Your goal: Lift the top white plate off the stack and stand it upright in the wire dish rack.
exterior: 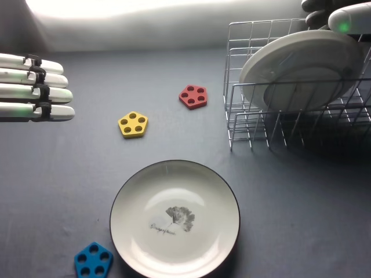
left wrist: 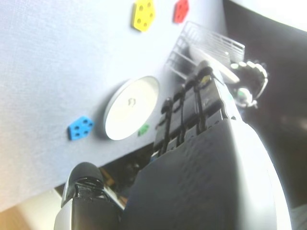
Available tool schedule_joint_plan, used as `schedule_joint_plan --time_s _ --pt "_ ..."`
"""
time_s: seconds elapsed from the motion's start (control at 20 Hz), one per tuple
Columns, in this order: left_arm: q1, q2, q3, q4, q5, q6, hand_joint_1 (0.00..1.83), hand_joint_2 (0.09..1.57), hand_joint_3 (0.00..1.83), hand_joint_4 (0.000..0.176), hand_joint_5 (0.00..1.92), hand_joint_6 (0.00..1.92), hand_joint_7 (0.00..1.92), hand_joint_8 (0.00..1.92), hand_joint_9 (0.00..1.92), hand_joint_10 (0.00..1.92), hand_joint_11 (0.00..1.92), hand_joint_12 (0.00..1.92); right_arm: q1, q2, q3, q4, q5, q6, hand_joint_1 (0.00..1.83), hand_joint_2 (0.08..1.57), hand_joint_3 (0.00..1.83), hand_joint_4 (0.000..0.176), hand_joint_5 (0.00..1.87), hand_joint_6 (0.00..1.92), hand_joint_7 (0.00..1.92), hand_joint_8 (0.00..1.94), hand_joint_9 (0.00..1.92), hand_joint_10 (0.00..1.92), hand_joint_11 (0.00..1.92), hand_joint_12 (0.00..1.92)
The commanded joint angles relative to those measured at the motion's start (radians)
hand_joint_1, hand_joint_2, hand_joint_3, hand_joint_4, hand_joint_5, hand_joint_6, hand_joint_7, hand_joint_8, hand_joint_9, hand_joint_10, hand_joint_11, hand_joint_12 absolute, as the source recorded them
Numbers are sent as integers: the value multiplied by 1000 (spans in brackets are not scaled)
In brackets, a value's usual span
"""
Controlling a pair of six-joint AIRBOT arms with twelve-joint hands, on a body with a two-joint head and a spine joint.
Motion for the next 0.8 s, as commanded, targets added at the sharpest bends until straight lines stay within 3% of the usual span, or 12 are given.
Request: schedule_joint_plan --time_s 0.0,0.05,0.2,0.35,0.5,0.55,0.65,0.75 --pt "-19 13 3 -88 -62 0 46 1034 0 0 15 1 34 0 27 0 66 9 4 14 6 73 121 3 1106 977 3 0 736 0 797 0 911 0 1047 0" --pt "-19 13 3 -89 -62 0 40 1036 1 0 9 0 25 0 19 0 56 5 4 14 6 74 127 -2 1101 983 5 0 678 0 757 0 880 0 1019 0" --pt "-19 13 3 -89 -54 0 30 1034 0 0 12 1 40 5 36 6 82 16 4 14 6 83 134 -24 1060 994 8 23 633 0 713 0 813 0 943 0" --pt "-19 13 2 -89 -58 0 34 1038 2 0 12 0 31 0 30 2 73 12 4 14 10 87 158 -57 1015 944 0 53 622 0 680 0 686 0 807 0" --pt "-19 13 2 -91 -58 0 57 1036 0 0 22 5 41 5 38 8 76 14 7 14 14 93 189 -102 938 912 0 77 512 0 542 0 468 0 546 0" --pt "-19 13 2 -91 -58 0 41 1037 0 0 18 2 37 3 33 5 68 10 9 14 15 95 202 -118 898 928 0 75 466 0 508 0 425 0 502 0" --pt "-19 14 3 -93 -59 0 68 1037 0 0 18 2 30 0 21 0 51 3 14 14 15 96 226 -150 912 929 0 37 424 0 468 0 394 0 480 0" --pt "-19 14 3 -96 -60 -1 42 1037 0 0 32 6 52 8 39 7 77 14 20 14 12 93 260 -198 940 903 0 27 436 5 462 0 402 4 482 2"
